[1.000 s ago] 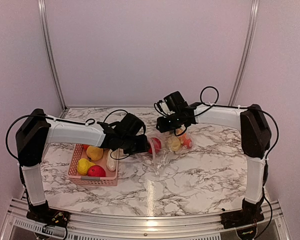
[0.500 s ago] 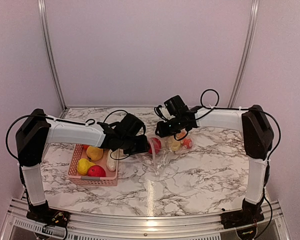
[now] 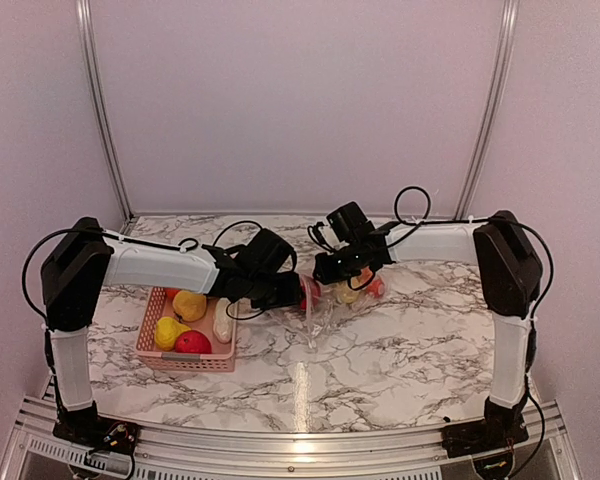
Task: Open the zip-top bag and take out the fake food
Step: Pick up the fake fruit from the zipper food storage bag.
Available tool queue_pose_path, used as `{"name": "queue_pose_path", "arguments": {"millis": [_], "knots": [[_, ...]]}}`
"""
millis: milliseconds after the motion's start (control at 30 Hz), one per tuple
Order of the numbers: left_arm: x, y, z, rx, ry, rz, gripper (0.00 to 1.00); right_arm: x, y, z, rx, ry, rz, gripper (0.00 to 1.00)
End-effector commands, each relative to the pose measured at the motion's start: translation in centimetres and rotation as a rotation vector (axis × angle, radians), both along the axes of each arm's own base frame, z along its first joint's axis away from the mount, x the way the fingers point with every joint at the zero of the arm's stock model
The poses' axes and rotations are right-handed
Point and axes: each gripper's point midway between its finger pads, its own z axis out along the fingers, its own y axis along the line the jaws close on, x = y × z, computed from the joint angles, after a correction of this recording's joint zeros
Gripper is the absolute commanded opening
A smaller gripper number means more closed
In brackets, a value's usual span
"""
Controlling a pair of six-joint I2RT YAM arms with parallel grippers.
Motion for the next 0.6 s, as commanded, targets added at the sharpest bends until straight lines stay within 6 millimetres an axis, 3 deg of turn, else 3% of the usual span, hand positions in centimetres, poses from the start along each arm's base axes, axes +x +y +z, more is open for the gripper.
{"name": "queue_pose_path", "arguments": {"millis": [0,300,567], "knots": [[1.1,-0.4,0.2,0.017,-0.032,0.001,0.51,-0.5,0.0,-2.3,-0.033,0.028,0.002,0.25],[1.7,0.3,-1.3,0.093,-0.037,0.019,0.62,-0.9,-0.3,-3.3,-0.041,0.038,0.01,0.27],[2.3,-0.4,-2.0,0.11,-0.047,0.008,0.75,-1.5,-0.2,-3.9,-0.034,0.046,0.029,0.3]]}}
